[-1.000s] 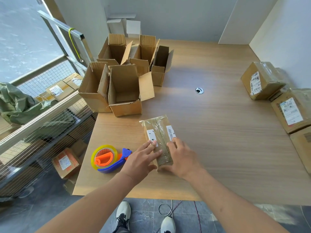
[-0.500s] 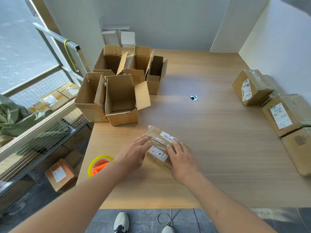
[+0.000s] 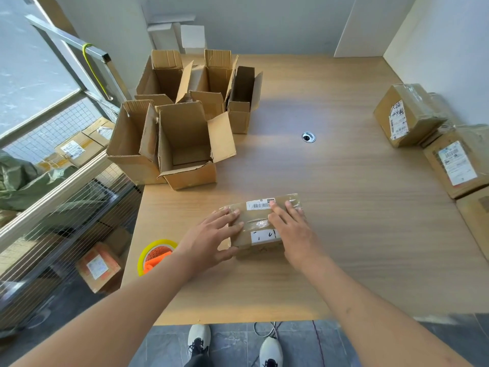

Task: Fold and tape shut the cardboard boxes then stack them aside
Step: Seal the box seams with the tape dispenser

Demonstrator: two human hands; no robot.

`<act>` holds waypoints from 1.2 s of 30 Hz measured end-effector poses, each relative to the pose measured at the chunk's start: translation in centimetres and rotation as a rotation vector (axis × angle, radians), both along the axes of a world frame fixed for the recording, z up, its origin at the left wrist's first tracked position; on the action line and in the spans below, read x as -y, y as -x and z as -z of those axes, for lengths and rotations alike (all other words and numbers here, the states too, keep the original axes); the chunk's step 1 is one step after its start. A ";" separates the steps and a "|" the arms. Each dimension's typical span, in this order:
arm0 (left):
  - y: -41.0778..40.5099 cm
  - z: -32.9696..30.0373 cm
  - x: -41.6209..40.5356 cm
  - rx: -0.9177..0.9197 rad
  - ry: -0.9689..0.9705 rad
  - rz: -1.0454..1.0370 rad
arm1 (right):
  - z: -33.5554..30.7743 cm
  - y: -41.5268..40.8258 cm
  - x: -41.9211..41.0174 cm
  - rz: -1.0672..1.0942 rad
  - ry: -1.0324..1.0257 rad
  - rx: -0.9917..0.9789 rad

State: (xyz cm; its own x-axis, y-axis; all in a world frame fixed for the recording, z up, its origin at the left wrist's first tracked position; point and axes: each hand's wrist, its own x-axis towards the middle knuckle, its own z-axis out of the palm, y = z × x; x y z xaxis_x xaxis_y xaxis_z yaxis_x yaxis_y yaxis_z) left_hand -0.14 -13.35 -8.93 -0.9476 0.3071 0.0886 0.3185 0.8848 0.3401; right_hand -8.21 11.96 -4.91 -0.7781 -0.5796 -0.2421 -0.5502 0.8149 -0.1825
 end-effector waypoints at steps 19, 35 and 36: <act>-1.9 -1.1 -2.9 -0.114 0.171 -0.133 | 1.0 -2.0 2.5 0.302 0.172 0.132; -1.9 -0.2 -2.1 -0.247 0.049 -0.173 | 3.5 -1.9 2.9 -0.031 0.342 0.113; -1.8 -0.2 -2.1 -0.226 0.038 -0.178 | 3.4 -1.9 3.1 -0.039 0.325 0.109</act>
